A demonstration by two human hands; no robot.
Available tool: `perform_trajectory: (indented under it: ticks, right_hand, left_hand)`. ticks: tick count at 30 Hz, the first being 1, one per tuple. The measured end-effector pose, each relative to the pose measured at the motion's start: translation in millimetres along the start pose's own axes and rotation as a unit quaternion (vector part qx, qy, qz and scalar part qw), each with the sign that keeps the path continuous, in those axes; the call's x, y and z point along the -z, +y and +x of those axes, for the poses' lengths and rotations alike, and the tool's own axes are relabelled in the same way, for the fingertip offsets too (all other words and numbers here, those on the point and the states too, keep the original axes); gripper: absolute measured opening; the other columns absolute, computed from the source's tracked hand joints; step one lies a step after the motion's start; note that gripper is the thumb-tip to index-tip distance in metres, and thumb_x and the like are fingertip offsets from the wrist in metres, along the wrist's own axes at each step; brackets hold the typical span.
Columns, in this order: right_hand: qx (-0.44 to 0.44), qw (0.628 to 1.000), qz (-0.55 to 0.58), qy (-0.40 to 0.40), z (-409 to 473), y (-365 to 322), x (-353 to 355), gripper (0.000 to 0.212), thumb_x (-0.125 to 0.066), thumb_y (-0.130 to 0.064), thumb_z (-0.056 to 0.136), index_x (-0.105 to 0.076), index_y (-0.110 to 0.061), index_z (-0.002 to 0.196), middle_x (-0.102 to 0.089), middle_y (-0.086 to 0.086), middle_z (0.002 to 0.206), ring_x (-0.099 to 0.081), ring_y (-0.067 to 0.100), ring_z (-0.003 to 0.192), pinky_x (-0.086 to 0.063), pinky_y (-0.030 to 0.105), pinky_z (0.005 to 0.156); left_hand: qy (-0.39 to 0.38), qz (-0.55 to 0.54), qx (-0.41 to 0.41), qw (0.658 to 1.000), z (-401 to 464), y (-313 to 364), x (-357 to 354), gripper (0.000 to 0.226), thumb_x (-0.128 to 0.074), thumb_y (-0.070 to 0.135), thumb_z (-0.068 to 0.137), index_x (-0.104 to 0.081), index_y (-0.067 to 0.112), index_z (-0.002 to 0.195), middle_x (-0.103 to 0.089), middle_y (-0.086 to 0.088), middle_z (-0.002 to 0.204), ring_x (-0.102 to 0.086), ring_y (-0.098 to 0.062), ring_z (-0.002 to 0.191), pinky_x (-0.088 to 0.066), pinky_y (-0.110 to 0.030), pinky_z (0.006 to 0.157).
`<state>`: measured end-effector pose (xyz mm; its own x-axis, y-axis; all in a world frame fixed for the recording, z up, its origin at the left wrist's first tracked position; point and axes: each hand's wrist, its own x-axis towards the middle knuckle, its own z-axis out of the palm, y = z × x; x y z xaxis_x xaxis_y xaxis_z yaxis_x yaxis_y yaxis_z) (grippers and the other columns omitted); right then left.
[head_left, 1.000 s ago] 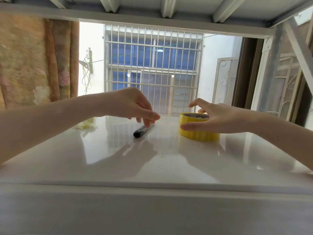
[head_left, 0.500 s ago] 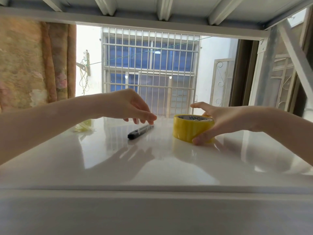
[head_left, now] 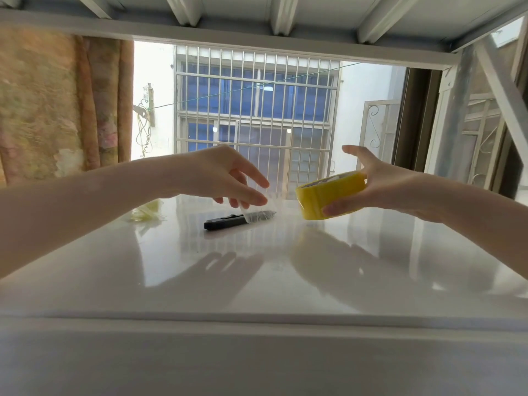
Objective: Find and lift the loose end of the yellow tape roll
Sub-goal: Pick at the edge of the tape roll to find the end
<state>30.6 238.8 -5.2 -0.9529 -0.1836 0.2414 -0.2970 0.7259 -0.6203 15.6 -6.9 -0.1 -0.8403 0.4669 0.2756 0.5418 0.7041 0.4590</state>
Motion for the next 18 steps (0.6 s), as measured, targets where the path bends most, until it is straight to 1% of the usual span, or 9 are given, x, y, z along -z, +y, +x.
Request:
perform_trajectory:
  ticks: [2, 4, 6, 8, 10, 13, 15, 18]
  right_hand:
    - [0.012, 1.0, 0.002, 0.028, 1, -1, -1, 0.115, -0.072, -0.04, 0.045, -0.009, -0.036, 0.141, -0.033, -0.004, 0.119, -0.042, 0.019, 0.106, -0.038, 0.03, 0.083]
    - [0.022, 0.998, 0.006, 0.053, 2, -3, -2, 0.114, -0.071, -0.043, 0.043, -0.011, -0.036, 0.14, -0.032, -0.004, 0.117, -0.042, 0.018, 0.102, -0.038, 0.03, 0.081]
    - [0.03, 0.997, 0.017, 0.073, 2, -3, -2, 0.114, -0.072, -0.046, 0.042, -0.012, -0.037, 0.139, -0.037, -0.005, 0.113, -0.049, 0.016, 0.091, -0.041, 0.025, 0.072]
    - [0.042, 0.995, 0.034, 0.088, 2, -5, -1, 0.111, -0.072, -0.046, 0.043, -0.014, -0.038, 0.138, -0.041, -0.005, 0.105, -0.05, 0.01, 0.08, -0.04, 0.019, 0.06]
    - [0.06, 0.992, 0.045, 0.1, 2, -5, 0, 0.108, -0.074, -0.044, 0.047, -0.014, -0.038, 0.137, -0.043, -0.004, 0.103, -0.05, 0.008, 0.079, -0.039, 0.018, 0.057]
    - [0.095, 0.988, 0.037, 0.12, 3, -6, -1, 0.1, -0.078, -0.034, 0.061, -0.014, -0.038, 0.136, -0.044, -0.008, 0.098, -0.052, 0.008, 0.079, -0.04, 0.015, 0.055]
    - [0.118, 0.984, 0.018, 0.136, 4, -6, -2, 0.098, -0.079, -0.032, 0.063, -0.014, -0.038, 0.136, -0.045, -0.01, 0.097, -0.053, 0.008, 0.079, -0.041, 0.014, 0.055]
    - [0.146, 0.978, -0.007, 0.146, 5, -6, -4, 0.094, -0.079, -0.031, 0.063, -0.017, -0.036, 0.134, -0.045, -0.005, 0.105, -0.053, 0.009, 0.08, -0.042, 0.014, 0.057]
  left_hand:
    - [-0.007, 0.002, 0.005, 1.0, -1, 2, -1, 0.022, -0.069, 0.034, 0.077, -0.068, 0.032, 0.099, -0.069, 0.013, 0.06, -0.062, 0.003, 0.061, -0.047, -0.011, 0.054]
    - [-0.015, 0.001, 0.01, 1.0, -2, 4, -3, 0.015, -0.068, 0.034, 0.078, -0.071, 0.028, 0.092, -0.07, 0.012, 0.061, -0.063, 0.002, 0.062, -0.047, -0.013, 0.056]
    - [-0.025, -0.005, 0.018, 1.0, -3, 6, -6, 0.012, -0.067, 0.034, 0.079, -0.071, 0.025, 0.086, -0.071, 0.012, 0.064, -0.063, 0.002, 0.063, -0.046, -0.014, 0.058]
    - [-0.034, -0.015, 0.028, 0.999, -4, 9, -8, 0.011, -0.066, 0.032, 0.08, -0.069, 0.023, 0.084, -0.072, 0.011, 0.064, -0.063, 0.002, 0.061, -0.045, -0.016, 0.06]
    - [-0.041, -0.027, 0.041, 0.998, -4, 11, -11, 0.011, -0.067, 0.033, 0.079, -0.069, 0.022, 0.082, -0.073, 0.01, 0.066, -0.063, 0.001, 0.06, -0.045, -0.018, 0.061]
    - [-0.055, -0.036, 0.059, 0.996, -5, 14, -13, 0.019, -0.069, 0.039, 0.075, -0.067, 0.026, 0.088, -0.073, 0.011, 0.068, -0.063, 0.002, 0.06, -0.045, -0.017, 0.06]
    - [-0.073, -0.033, 0.069, 0.994, -6, 15, -16, 0.03, -0.07, 0.043, 0.073, -0.059, 0.027, 0.095, -0.073, 0.011, 0.068, -0.062, 0.002, 0.059, -0.044, -0.015, 0.056]
    - [-0.096, -0.035, 0.073, 0.992, -8, 18, -22, 0.037, -0.07, 0.043, 0.072, -0.05, 0.026, 0.098, -0.073, 0.011, 0.069, -0.061, 0.0, 0.057, -0.042, -0.018, 0.058]
